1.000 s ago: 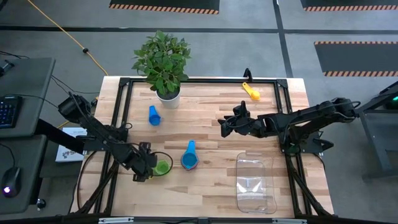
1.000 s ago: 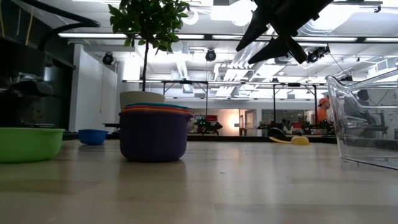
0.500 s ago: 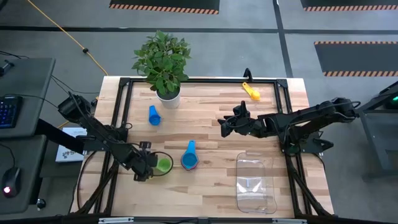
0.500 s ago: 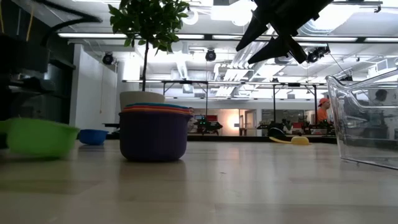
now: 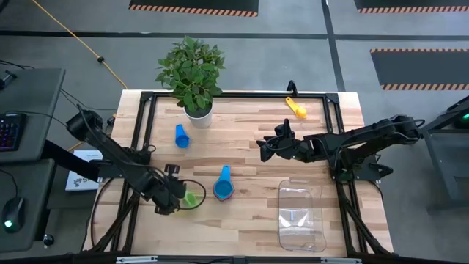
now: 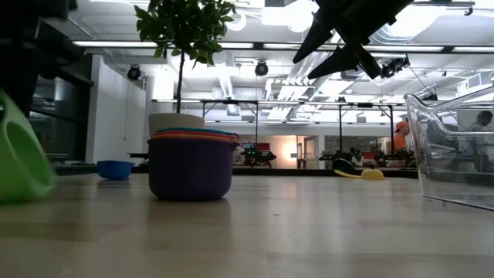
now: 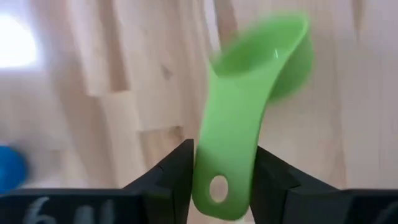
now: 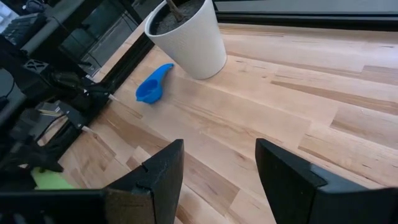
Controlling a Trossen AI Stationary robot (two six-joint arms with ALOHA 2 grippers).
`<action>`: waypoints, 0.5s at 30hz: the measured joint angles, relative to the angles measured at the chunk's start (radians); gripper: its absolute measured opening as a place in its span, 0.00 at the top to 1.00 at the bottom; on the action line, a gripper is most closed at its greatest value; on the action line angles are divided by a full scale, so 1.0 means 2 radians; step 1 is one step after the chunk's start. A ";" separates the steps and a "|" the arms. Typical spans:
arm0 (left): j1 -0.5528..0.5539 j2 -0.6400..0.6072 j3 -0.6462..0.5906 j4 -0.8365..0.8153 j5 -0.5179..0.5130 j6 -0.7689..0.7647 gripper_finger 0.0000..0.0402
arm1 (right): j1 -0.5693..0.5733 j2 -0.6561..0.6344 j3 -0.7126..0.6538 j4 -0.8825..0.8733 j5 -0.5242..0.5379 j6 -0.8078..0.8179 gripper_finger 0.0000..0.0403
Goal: Nest measuring cups in basket
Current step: Stack the green measuring cup on top of the light blue measuring cup
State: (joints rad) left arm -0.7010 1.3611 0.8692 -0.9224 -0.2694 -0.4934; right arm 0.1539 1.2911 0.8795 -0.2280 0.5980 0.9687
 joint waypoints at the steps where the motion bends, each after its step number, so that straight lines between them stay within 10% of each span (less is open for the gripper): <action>1: 0.000 -0.005 0.006 -0.003 -0.007 0.004 0.73 | 0.000 0.000 0.000 0.000 0.000 0.000 0.53; 15: 0.007 -0.013 0.010 0.001 -0.012 0.034 0.98 | 0.000 0.000 0.000 -0.001 0.000 0.000 0.53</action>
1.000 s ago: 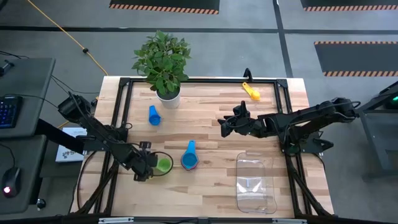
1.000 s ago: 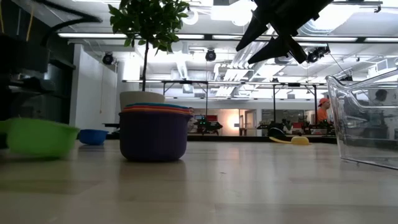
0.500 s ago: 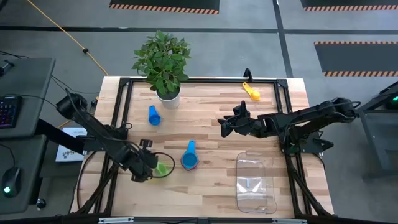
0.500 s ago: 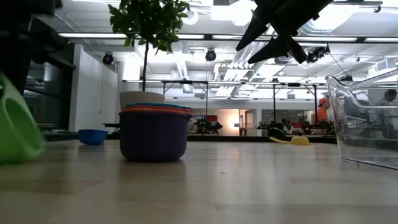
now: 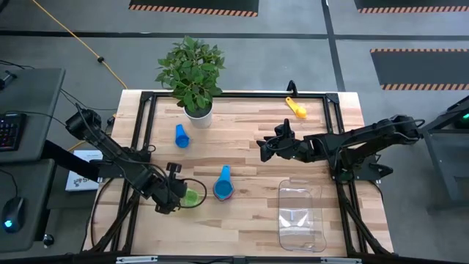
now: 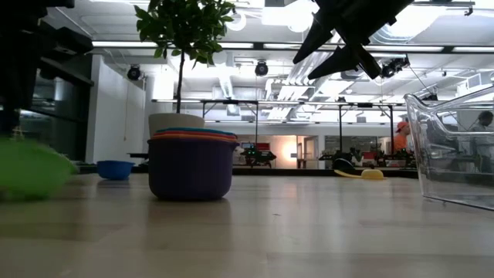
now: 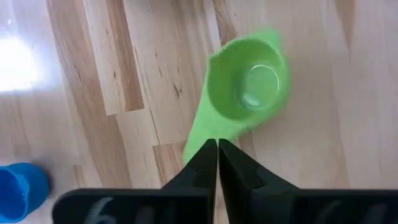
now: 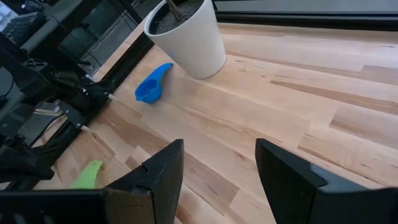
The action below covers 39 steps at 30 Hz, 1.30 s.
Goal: Nest measuring cups in basket
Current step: Stack the green measuring cup on top of the light blue measuring cup
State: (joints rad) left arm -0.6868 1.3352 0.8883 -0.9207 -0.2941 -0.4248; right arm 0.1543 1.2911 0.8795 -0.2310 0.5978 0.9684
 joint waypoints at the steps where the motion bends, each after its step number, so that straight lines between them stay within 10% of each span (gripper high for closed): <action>1: 0.000 0.000 0.000 0.000 0.000 0.000 0.99 | 0.000 0.000 0.000 0.000 0.000 0.000 0.53; 39: 0.000 0.000 0.000 0.001 -0.016 -0.008 0.76 | 0.000 0.000 0.000 0.000 0.000 0.000 0.53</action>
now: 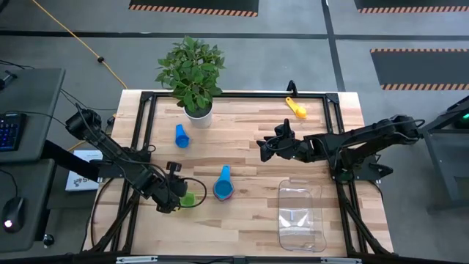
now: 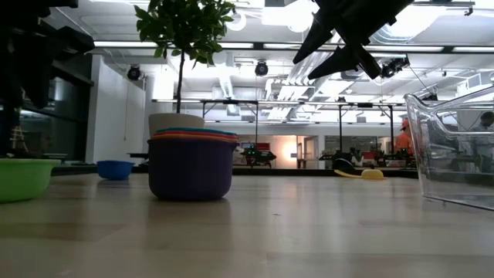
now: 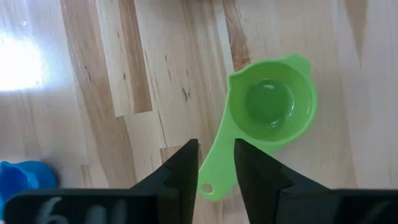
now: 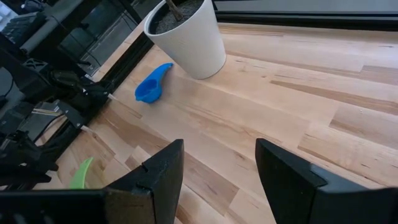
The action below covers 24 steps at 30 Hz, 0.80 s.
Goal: Nest measuring cups in basket
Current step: Stack the green measuring cup on top of the light blue measuring cup
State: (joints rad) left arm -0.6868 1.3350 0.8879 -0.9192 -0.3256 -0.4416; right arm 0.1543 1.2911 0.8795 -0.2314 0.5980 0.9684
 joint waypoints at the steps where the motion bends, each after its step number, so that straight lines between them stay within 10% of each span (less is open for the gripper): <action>1: 0.000 0.000 0.000 0.000 0.000 0.000 0.74 | 0.000 0.000 0.000 0.000 0.000 0.000 0.53; 24: 0.039 0.000 0.000 0.006 0.057 0.062 0.31 | 0.000 0.000 0.000 -0.002 0.000 0.000 0.53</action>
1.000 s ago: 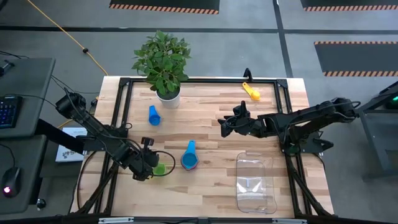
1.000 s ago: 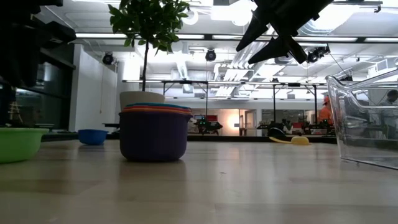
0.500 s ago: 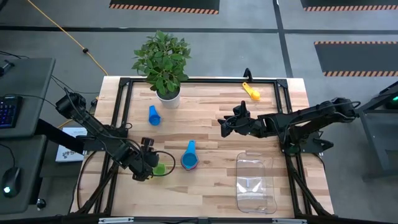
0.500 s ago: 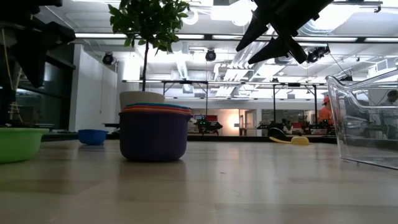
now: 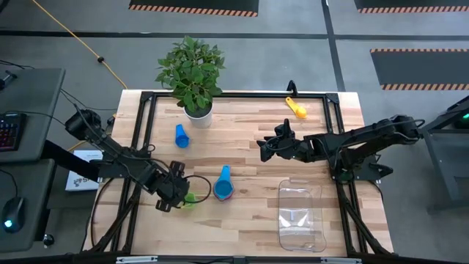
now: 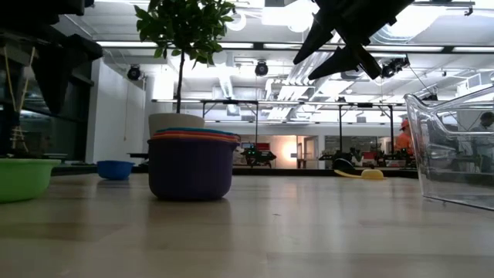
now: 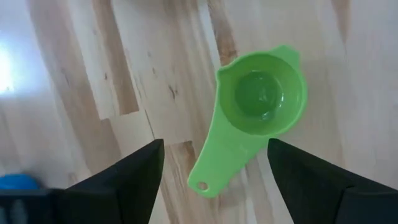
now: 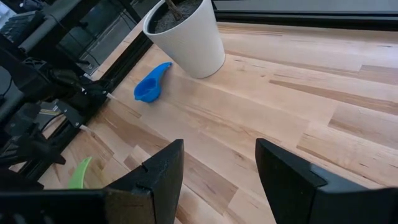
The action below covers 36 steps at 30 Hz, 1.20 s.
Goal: Nest measuring cups in basket
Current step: Stack the green measuring cup on top of the light blue measuring cup
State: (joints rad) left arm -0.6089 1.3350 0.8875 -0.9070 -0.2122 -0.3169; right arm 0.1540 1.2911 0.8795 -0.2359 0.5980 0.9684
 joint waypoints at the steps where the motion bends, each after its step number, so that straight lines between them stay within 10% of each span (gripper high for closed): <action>1: 0.005 0.000 0.000 0.001 0.007 0.013 0.31 | 0.000 0.000 0.000 0.000 0.000 0.000 0.53; 13: 0.048 0.000 -0.007 0.012 0.065 0.183 0.31 | 0.000 0.000 0.000 0.000 0.000 0.001 0.53; 36: 0.049 0.054 -0.063 0.064 0.119 0.199 0.31 | 0.000 0.000 0.000 0.000 0.000 0.002 0.53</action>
State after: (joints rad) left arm -0.5110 1.4420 0.7609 -0.7795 0.0262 0.0814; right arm 0.1540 1.2911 0.8795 -0.2359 0.5980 0.9718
